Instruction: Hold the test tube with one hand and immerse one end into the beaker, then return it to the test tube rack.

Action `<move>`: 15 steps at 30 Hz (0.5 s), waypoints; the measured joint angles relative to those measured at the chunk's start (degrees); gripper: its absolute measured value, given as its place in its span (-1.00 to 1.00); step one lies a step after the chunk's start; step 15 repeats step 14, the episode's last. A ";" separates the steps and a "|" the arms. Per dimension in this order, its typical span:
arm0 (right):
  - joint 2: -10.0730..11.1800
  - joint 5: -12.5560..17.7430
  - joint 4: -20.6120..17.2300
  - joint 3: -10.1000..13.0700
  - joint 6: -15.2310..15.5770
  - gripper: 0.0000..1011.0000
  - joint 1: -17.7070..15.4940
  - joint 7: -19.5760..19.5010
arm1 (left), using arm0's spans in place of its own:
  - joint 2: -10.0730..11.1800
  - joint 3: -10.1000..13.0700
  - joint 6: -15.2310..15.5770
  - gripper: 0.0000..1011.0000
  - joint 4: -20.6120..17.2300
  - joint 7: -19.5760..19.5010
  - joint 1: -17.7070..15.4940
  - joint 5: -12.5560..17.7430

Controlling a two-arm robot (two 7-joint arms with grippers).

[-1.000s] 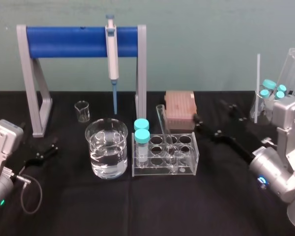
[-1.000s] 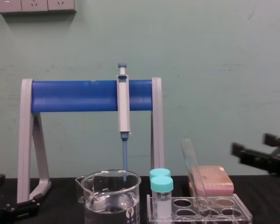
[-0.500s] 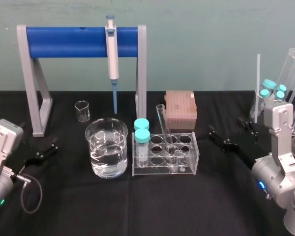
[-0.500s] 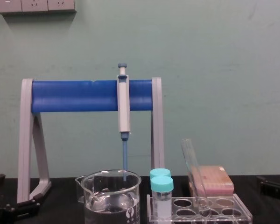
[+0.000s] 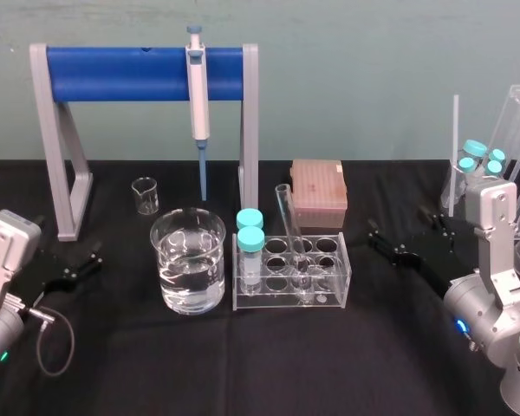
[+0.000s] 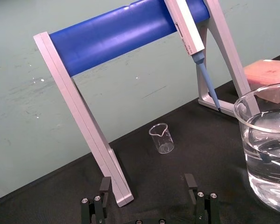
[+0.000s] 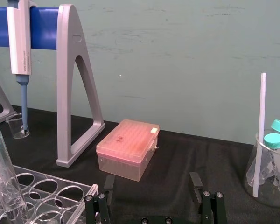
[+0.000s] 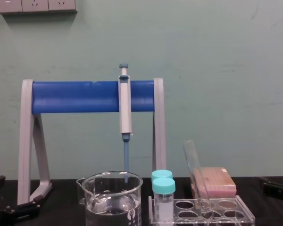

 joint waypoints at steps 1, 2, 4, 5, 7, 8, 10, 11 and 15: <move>0.01 0.01 0.00 -0.01 -0.04 0.98 0.00 0.00 | 0.00 0.00 0.00 0.98 0.00 0.00 0.00 0.00; 0.02 0.01 0.00 -0.01 -0.06 0.98 0.00 0.00 | 0.00 0.00 0.00 0.98 0.00 0.00 0.00 0.00; 0.03 0.02 -0.01 -0.03 -0.12 0.98 0.00 0.00 | 0.00 0.00 0.00 0.98 0.00 0.00 0.00 0.00; 0.03 0.02 -0.02 -0.03 -0.13 0.98 0.00 0.00 | 0.00 0.00 0.00 0.98 0.00 0.00 0.00 0.00; 0.04 0.03 -0.03 -0.04 -0.17 0.98 0.00 0.00 | 0.00 0.00 0.00 0.98 0.00 0.00 0.00 0.00; 0.04 0.03 -0.03 -0.05 -0.18 0.98 0.00 0.00 | 0.00 0.00 0.00 0.98 0.00 0.00 0.00 0.00; 0.05 0.03 -0.04 -0.06 -0.21 0.98 0.00 0.00 | 0.00 0.00 0.00 0.98 0.00 0.00 0.00 0.00; 0.05 0.04 -0.04 -0.06 -0.22 0.98 0.00 0.00 | 0.00 0.00 0.00 0.98 0.00 0.00 0.00 0.01; 0.07 0.05 -0.06 -0.07 -0.24 0.98 0.00 0.01 | 0.00 0.00 0.00 0.98 0.00 0.00 0.00 0.00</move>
